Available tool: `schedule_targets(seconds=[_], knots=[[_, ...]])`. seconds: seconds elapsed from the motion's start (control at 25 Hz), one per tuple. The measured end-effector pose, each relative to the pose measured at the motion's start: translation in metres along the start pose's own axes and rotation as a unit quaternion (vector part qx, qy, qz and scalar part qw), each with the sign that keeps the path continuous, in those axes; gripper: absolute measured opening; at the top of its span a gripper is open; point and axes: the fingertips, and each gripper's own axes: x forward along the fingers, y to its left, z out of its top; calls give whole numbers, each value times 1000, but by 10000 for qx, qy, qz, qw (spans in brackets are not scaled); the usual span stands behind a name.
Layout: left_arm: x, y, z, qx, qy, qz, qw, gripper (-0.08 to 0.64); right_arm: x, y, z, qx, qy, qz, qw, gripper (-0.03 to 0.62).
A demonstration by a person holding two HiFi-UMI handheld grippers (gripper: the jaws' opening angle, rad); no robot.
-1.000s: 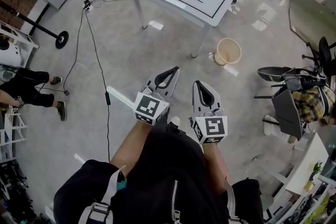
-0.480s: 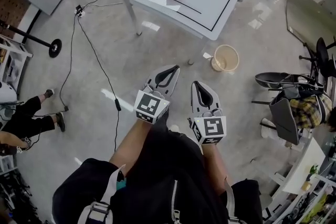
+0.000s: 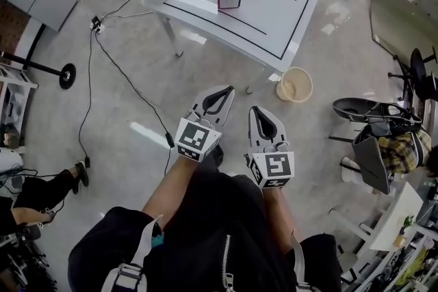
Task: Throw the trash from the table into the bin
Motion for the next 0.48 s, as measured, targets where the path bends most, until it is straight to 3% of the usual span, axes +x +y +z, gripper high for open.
schedule_targets(seconds=[0.48], knots=[[14, 72, 10, 18, -74, 1, 10000, 8, 67, 6, 28, -45, -98, -69, 9999, 11]])
